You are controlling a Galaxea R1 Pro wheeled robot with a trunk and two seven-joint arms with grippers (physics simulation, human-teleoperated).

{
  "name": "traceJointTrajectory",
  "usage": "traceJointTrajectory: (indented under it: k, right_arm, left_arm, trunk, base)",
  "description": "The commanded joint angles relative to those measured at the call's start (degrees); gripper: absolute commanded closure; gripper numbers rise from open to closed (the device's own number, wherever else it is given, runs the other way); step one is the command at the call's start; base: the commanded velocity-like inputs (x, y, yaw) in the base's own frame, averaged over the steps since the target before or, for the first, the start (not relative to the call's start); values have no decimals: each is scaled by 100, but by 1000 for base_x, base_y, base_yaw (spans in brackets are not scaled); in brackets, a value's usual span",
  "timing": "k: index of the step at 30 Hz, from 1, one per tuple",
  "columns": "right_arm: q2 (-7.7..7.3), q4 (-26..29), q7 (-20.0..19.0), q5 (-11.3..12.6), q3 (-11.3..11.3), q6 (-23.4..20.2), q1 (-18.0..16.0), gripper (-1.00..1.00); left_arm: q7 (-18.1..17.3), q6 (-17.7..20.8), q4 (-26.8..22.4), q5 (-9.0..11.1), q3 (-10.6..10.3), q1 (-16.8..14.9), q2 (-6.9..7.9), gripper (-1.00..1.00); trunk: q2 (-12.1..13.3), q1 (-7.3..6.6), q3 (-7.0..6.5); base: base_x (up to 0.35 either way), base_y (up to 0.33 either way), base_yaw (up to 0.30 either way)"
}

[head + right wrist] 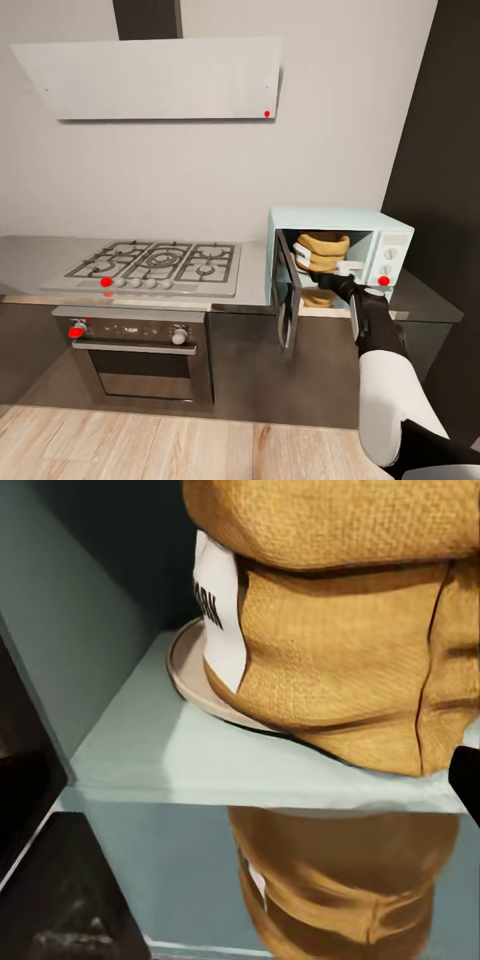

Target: In the kitchen, take the popcorn bag from the countertop, put it into the microwave, and heat it until the popcorn is cooked so the cooked popcorn ends up inside the bag.

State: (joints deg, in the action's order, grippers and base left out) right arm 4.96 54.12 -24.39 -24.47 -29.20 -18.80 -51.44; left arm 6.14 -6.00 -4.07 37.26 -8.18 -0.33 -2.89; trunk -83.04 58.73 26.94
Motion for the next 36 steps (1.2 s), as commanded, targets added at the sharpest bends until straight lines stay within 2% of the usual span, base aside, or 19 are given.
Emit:
traceJointTrajectory:
  k: [1,7,23,27,31,36]
  right_arm:
    - [7,11,-8,-60,-35,6,-7,-100]
    - [13,-31,232,-51,-41,25,-7,-100]
    - [14,-76,274,-49,-41,95,-7,-100]
    - [9,-62,255,-49,-45,111,10,-100]
    - [-3,-10,240,-62,-63,105,223,-100]
    - [-102,-19,216,-66,-64,68,239,-100]
  left_arm:
    - [27,-15,-4,35,-51,-2,-1,-100]
    - [10,9,-6,35,-64,-2,7,-100]
    - [18,-2,-6,35,-61,-2,7,-100]
    - [18,-14,-6,29,-60,-2,3,-100]
    - [27,-23,-6,27,-48,-2,-8,-100]
    - [27,-25,-6,27,-44,-2,-15,-100]
  trunk:
    - [-4,0,6]
    - [-4,0,6]
    - [-4,0,6]
    - [-4,0,6]
    - [-4,0,6]
    - [-4,0,6]
  base:
    - [58,0,0]
    - [274,0,0]
    - [309,0,0]
    - [-24,0,0]
    - [-305,0,0]
    - [-342,0,0]
